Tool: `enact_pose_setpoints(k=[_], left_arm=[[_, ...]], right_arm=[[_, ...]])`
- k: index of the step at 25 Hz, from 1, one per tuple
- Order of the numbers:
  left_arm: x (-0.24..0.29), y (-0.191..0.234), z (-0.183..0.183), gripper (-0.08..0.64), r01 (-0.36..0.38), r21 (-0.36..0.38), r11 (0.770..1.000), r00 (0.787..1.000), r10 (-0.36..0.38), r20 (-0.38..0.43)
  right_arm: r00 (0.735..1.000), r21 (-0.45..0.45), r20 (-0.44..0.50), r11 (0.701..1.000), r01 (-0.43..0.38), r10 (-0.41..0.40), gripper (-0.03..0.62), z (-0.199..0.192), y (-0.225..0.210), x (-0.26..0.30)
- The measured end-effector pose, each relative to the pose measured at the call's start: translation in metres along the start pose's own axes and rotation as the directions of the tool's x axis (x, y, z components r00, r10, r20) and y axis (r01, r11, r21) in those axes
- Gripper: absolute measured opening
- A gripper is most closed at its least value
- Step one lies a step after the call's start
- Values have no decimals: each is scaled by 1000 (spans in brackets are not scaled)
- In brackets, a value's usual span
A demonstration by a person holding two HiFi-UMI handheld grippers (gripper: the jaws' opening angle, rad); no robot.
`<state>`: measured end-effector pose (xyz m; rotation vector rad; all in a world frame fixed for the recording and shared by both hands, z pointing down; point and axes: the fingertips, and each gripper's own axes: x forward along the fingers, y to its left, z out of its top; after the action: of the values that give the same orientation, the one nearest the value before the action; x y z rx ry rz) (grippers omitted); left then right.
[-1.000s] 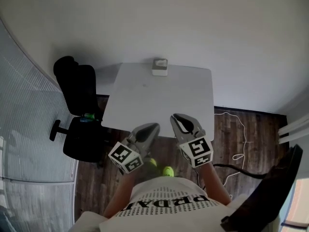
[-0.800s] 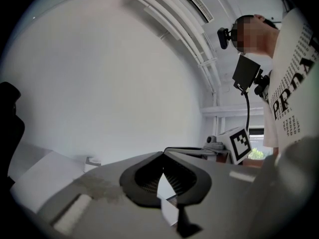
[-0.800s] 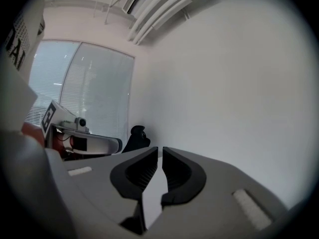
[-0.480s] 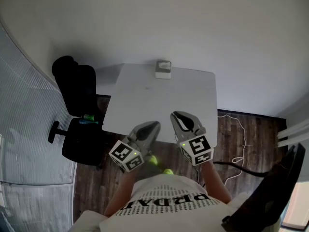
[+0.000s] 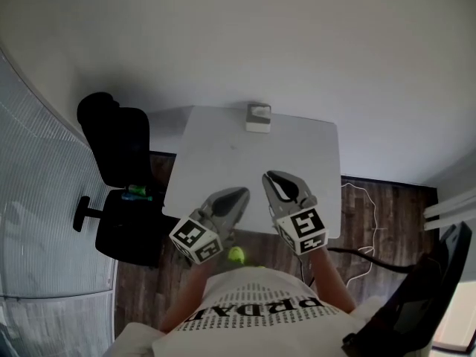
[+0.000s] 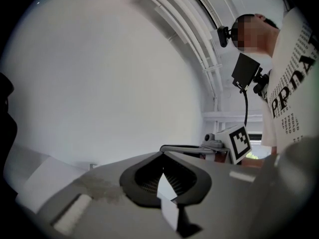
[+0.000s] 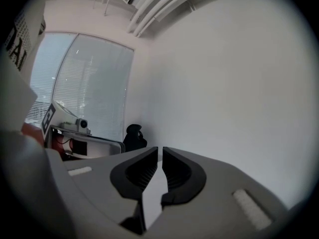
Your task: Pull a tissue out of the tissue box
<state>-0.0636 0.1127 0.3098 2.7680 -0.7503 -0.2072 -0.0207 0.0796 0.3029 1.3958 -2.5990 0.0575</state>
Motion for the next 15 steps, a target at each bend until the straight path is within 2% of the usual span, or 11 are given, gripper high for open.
enact_pose_setpoints(k=[15], left_arm=[[-1,66,8,-9,131,-26,991,990,-132,-40]], right_arm=[[992,-9,-42,993,118,-118,37,1,-5,64]])
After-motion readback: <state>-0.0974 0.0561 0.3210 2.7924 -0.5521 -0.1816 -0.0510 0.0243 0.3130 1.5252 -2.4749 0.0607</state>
